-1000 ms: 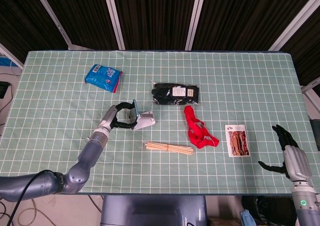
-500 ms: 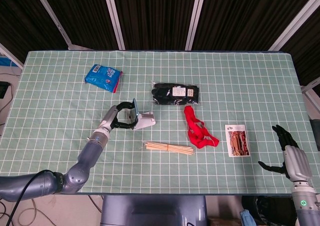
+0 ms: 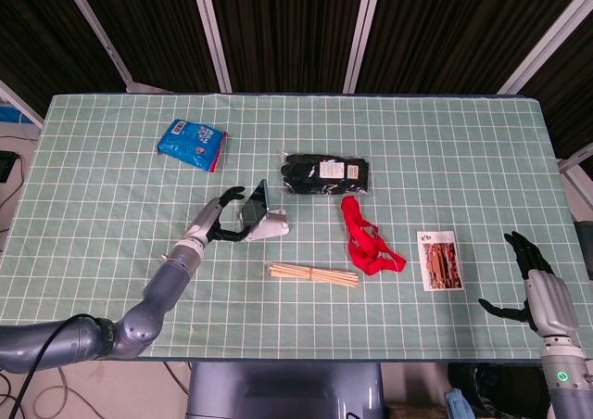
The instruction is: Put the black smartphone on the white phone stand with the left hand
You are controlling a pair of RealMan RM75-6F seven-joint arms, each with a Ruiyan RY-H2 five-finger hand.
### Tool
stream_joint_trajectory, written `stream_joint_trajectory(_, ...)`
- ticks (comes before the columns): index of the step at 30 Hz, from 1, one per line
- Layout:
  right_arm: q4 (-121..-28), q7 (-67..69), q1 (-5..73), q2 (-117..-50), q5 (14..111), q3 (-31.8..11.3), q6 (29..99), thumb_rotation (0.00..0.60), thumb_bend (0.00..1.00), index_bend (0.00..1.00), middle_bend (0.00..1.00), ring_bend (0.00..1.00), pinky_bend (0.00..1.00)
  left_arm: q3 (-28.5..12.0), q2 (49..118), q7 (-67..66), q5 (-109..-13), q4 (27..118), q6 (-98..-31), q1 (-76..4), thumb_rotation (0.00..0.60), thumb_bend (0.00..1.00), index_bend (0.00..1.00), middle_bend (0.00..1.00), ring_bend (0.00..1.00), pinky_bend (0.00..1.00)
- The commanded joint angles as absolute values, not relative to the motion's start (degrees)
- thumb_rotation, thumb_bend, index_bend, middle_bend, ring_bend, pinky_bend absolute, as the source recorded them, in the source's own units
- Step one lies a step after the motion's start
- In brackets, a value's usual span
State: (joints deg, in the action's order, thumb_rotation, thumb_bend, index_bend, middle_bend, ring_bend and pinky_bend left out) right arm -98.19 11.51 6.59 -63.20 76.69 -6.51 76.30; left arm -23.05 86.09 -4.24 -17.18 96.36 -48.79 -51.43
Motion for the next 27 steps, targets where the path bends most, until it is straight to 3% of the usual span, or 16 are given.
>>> stream_joint_trajectory(1, -98.22, 11.58, 6.57, -63.18, 76.68, -6.51, 76.3, 0.6, 0.12, 0.0, 0.0, 0.0, 0.15, -22.91, 85.88, -4.06, -17.24, 96.64, -48.6, -51.49, 0.6, 0.35, 0.07, 0.1, 0.0, 0.0)
stream_joint_trajectory(15, -98.15, 11.62, 6.54, -63.14, 76.81, -6.44, 76.31, 0.6, 0.12, 0.0, 0.0, 0.0, 0.15, -21.51, 83.54, -3.22, -21.28, 100.23, -49.79, -50.18, 0.6, 0.33, 0.01, 0.0, 0.0, 0.0)
stream_joint_trajectory(27, -97.87, 10.91, 6.44, -63.38, 77.27, -6.34, 76.87, 0.6, 0.12, 0.0, 0.0, 0.0, 0.15, -10.19, 72.77, -6.25, -49.26, 111.76, -64.74, -37.02, 0.6, 0.3, 0.0, 0.0, 0.0, 0.0)
